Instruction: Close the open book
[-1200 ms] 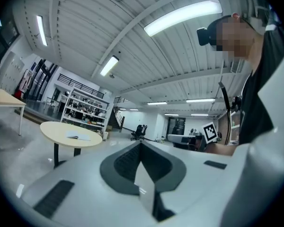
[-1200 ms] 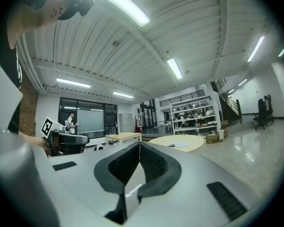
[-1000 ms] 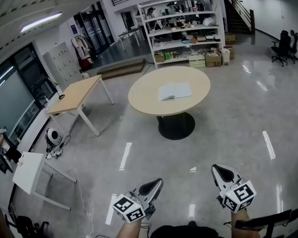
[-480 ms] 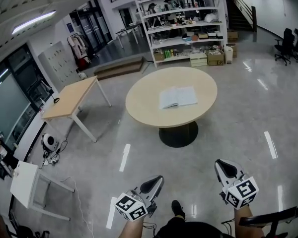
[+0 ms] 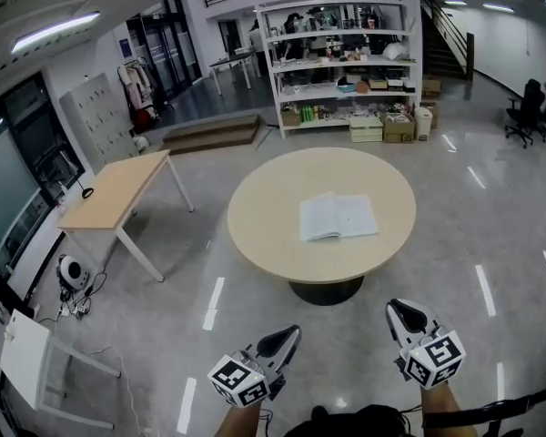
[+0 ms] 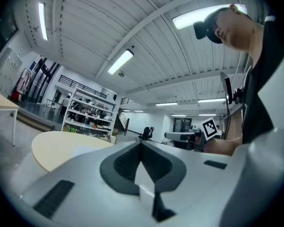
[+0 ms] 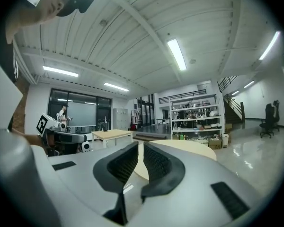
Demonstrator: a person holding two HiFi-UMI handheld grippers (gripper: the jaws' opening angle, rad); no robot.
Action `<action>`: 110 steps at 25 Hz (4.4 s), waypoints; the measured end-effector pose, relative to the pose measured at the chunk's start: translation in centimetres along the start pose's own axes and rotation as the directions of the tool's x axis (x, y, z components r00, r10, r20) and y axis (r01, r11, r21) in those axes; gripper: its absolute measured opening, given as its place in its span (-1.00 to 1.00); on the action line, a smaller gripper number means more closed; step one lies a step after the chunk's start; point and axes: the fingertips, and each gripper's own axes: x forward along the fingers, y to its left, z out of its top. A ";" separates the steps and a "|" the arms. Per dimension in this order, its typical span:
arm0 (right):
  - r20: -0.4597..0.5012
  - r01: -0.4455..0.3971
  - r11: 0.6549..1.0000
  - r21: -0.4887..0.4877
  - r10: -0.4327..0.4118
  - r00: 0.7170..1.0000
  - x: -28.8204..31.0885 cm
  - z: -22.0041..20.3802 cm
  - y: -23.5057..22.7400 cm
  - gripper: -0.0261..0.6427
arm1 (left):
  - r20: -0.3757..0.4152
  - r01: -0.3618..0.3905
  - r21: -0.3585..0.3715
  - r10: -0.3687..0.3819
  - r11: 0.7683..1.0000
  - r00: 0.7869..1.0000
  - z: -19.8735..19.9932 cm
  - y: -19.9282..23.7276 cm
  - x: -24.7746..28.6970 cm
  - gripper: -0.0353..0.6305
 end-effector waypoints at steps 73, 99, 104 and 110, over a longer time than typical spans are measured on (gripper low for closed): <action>-0.464 -0.349 0.482 -0.804 -0.139 0.875 52.6 -29.6 -19.6 -0.53 | -0.470 -0.236 -0.299 0.072 0.925 0.879 -22.5 38.8 30.0 -0.89; -0.450 0.278 0.917 0.286 -0.127 0.884 46.4 -27.9 -28.0 -0.87 | -0.456 -0.127 -0.235 0.006 0.964 0.890 -17.7 35.5 31.5 -0.90; -0.447 0.333 0.830 0.448 -0.115 0.887 45.8 -28.7 -28.8 -0.87 | -0.466 -0.116 -0.223 -0.002 0.968 0.885 -17.5 34.5 31.3 -0.89; -0.478 0.400 0.694 0.599 -0.091 0.874 45.5 -30.3 -30.0 -0.87 | -0.464 -0.125 -0.235 0.001 0.964 0.886 -17.6 34.1 31.3 -0.90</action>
